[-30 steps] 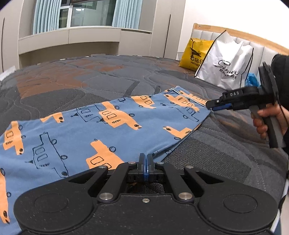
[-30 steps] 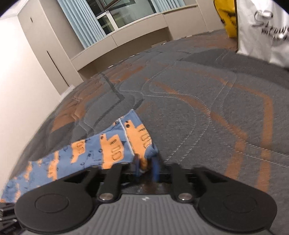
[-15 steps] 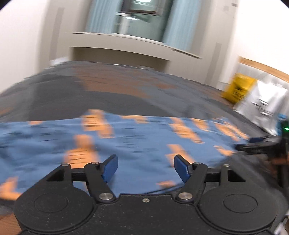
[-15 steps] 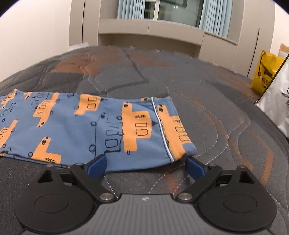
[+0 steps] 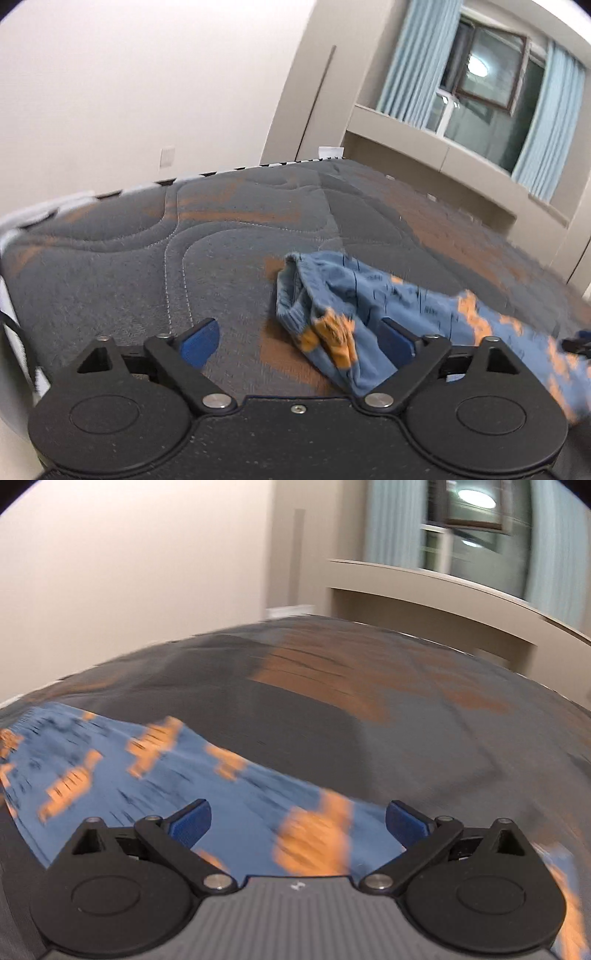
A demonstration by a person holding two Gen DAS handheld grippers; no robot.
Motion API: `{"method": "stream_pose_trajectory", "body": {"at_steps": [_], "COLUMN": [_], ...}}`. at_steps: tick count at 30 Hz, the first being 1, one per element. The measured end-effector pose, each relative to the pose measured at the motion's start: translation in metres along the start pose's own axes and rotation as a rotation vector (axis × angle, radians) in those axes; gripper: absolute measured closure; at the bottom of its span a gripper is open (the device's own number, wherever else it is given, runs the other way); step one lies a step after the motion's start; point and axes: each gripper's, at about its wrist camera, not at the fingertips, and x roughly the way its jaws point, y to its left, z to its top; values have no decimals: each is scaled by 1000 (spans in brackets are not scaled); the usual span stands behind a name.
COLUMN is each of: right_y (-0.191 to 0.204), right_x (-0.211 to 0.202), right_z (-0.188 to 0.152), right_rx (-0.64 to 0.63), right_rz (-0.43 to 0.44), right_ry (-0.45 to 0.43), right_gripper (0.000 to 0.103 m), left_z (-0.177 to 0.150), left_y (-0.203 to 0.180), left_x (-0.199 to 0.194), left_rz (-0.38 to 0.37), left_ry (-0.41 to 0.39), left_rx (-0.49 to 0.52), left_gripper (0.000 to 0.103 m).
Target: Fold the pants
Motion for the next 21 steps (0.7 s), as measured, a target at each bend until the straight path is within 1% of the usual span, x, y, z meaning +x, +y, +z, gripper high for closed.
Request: {"method": "stream_pose_trajectory", "body": {"at_steps": [2,5,7,9,11,12,14,15,18,20,21], "right_y": [21,45,58,66,68,68,63,61,52,44,41], "right_x": [17,36,44,49,52,52,53,55,60,67,71], "right_z": [15,27,30,29,29,29,28,28,29,32,35], "right_rx": [-21,-43,-63,-80,-79,-73,-64,-60,-21,28,56], "right_rz": [32,92,120,128,136,137,131,123,121,157,180], "right_ry": [-16,-25,-28,-28,-27,-27,-26,-25,-14,-2,4], "right_gripper": [0,0,0,0,0,0,0,0,0,1,1], "left_z": [5,5,-1,-8,-13,-13,-13,-13,-9,-7,-8], "left_y": [-2,-11,-16,-20,-22,-21,-15,-13,-10,-9,-9], "left_x": [5,14,24,32,33,33,28,26,11,5,6], "left_rz": [-31,-38,-19,9,44,42,28,23,7,1,7], "left_ry": [-11,2,31,49,33,26,8,-2,-39,-55,-45], "left_rx": [0,38,63,85,107,100,63,49,25,42,52], "left_gripper": [13,14,23,49,64,71,81,83,85,85,85]}}
